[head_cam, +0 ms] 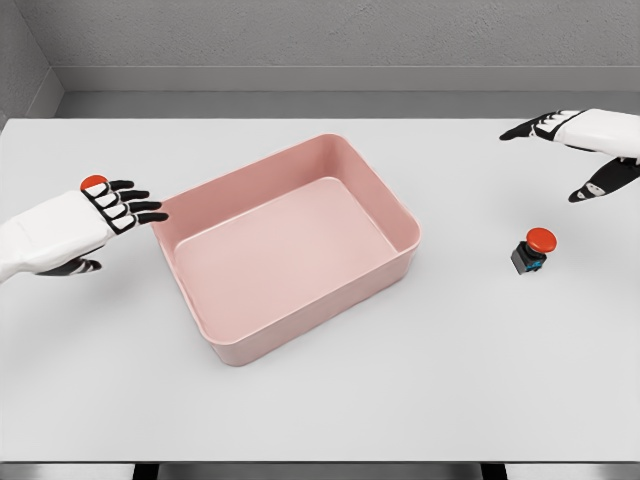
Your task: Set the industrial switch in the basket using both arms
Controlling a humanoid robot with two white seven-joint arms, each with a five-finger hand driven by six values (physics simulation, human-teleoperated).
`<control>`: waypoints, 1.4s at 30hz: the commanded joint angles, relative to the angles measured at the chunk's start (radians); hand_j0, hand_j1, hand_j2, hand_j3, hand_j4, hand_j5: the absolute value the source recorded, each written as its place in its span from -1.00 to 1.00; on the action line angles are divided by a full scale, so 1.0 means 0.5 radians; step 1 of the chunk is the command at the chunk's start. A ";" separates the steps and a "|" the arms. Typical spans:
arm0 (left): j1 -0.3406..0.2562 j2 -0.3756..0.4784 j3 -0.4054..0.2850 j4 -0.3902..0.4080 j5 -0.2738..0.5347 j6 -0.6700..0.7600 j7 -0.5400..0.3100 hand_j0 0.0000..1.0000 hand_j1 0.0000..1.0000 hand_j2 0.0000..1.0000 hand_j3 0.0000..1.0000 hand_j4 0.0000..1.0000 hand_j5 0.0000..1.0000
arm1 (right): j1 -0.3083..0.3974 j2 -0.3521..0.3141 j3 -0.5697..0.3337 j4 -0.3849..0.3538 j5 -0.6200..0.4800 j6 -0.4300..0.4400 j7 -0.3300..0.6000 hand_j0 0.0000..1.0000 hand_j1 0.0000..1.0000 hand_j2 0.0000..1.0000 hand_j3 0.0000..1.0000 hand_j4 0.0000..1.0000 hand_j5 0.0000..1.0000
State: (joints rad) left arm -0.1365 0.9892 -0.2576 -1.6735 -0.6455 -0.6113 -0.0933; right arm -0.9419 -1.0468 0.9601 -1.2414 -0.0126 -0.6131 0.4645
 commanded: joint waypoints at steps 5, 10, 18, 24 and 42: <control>-0.003 0.010 0.006 0.000 0.024 0.001 0.009 1.00 1.00 1.00 1.00 1.00 1.00 | 0.000 -0.011 0.077 -0.024 -0.012 0.005 0.004 1.00 1.00 1.00 1.00 1.00 1.00; -0.015 0.001 0.009 0.030 0.018 0.001 0.009 1.00 1.00 1.00 1.00 1.00 1.00 | 0.009 -0.112 0.095 -0.039 -0.009 0.005 0.001 1.00 1.00 1.00 1.00 1.00 1.00; -0.313 -0.187 -0.006 0.494 -0.080 0.001 0.012 1.00 1.00 1.00 1.00 1.00 1.00 | 0.203 -0.100 0.071 -0.060 -0.009 0.005 0.004 1.00 1.00 1.00 1.00 1.00 1.00; -0.433 -0.334 -0.019 0.736 -0.234 0.001 -0.050 1.00 1.00 1.00 1.00 1.00 1.00 | 0.227 -0.045 0.068 -0.057 -0.012 0.005 0.001 1.00 1.00 1.00 1.00 1.00 1.00; -0.706 -0.598 -0.031 1.190 -0.433 0.001 -0.126 1.00 1.00 1.00 1.00 1.00 1.00 | 0.347 -0.008 0.080 -0.039 -0.012 0.005 0.001 0.80 0.80 0.80 0.80 0.80 0.80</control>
State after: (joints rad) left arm -0.4970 0.7082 -0.2733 -1.1007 -0.8510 -0.6116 -0.1569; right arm -0.7685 -1.0504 1.0019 -1.2634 -0.0118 -0.6129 0.4651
